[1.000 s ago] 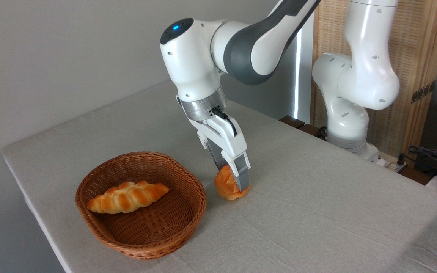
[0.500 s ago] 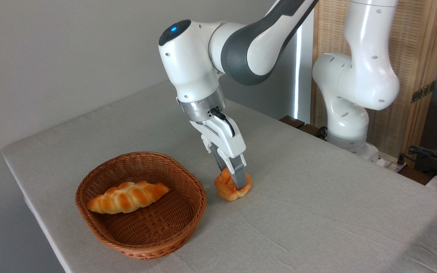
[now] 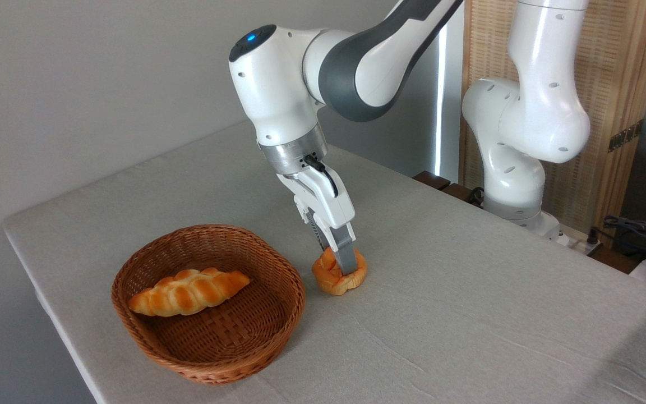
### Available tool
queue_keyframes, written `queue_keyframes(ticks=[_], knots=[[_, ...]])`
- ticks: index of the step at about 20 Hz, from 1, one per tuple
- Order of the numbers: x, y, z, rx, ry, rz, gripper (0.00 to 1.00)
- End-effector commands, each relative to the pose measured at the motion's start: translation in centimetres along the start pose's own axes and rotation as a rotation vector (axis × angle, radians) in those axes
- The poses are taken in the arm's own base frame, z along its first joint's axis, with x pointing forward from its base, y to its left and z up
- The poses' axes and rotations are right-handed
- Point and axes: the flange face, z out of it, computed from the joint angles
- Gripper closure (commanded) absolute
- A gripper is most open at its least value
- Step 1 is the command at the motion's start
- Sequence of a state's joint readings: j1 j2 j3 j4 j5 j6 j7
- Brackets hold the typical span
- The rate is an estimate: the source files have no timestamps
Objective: Put bread into the basket
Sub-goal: 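Close the gripper around the round bread roll, then lift the bread roll and carry it over the wicker basket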
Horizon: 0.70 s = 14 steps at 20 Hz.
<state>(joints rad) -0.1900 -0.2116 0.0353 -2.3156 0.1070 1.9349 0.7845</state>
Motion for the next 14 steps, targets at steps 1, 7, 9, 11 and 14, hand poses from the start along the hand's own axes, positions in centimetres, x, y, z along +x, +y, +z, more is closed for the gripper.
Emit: queue_keyframes(ticks=[1, 7, 9, 11, 14], knots=[[0.0, -0.6, -2.8, 0.018, -0.011, 0.027, 0.73], [-0.1, -1.8, -9.1, 0.077, -0.072, 0.100, 0.71], [0.8, -3.3, -12.1, 0.126, -0.023, 0.090, 0.71], [2.7, -5.3, -13.2, 0.155, 0.007, 0.078, 0.71], [5.0, -7.2, -13.8, 0.243, 0.089, 0.083, 0.70]])
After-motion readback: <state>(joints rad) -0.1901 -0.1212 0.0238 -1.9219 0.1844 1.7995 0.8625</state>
